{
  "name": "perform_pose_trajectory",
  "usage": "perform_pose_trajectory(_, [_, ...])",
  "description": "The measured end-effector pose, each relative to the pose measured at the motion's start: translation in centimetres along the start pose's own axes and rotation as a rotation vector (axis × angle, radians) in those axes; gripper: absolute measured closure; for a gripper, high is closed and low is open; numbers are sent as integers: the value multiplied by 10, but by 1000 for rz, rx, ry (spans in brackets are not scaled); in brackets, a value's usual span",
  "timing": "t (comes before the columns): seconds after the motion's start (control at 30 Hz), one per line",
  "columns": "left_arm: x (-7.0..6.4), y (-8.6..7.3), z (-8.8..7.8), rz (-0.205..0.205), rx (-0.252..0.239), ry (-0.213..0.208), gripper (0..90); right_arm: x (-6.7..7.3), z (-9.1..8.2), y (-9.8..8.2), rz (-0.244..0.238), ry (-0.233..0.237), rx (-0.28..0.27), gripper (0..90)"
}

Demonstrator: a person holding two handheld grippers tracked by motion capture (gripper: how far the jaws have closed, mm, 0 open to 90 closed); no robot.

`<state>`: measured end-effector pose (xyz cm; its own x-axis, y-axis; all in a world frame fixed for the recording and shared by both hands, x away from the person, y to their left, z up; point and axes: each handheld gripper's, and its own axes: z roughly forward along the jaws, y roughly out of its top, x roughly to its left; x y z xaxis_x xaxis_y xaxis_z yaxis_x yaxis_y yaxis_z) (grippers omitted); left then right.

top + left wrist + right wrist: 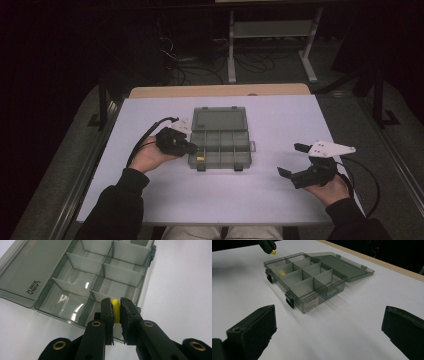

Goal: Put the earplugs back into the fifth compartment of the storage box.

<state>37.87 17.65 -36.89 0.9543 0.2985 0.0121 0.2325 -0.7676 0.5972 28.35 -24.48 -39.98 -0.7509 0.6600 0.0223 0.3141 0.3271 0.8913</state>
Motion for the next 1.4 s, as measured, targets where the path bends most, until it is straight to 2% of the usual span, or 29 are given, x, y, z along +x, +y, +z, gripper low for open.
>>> perform_pose_trajectory(0.5, [2, -7, 17, -17, 17, -2, 812, 0, 1, 0, -1, 2, 8, 0])
perform_pose_trajectory(0.87, [5, -9, 34, -29, 50, 1, 808, 0, 2, -1, -2, 5, 11, 0])
perform_pose_trajectory(1.2, [6, -15, 37, -48, 48, 8, 793, 0, 2, -1, -2, 7, 13, 0])
perform_pose_trajectory(1.27, [6, -15, 37, -47, 46, 11, 772, 0, 2, -1, -2, 8, 14, 0])
perform_pose_trajectory(1.4, [4, -14, 33, -41, 32, 30, 661, 0, 1, -1, -1, 6, 11, 0])
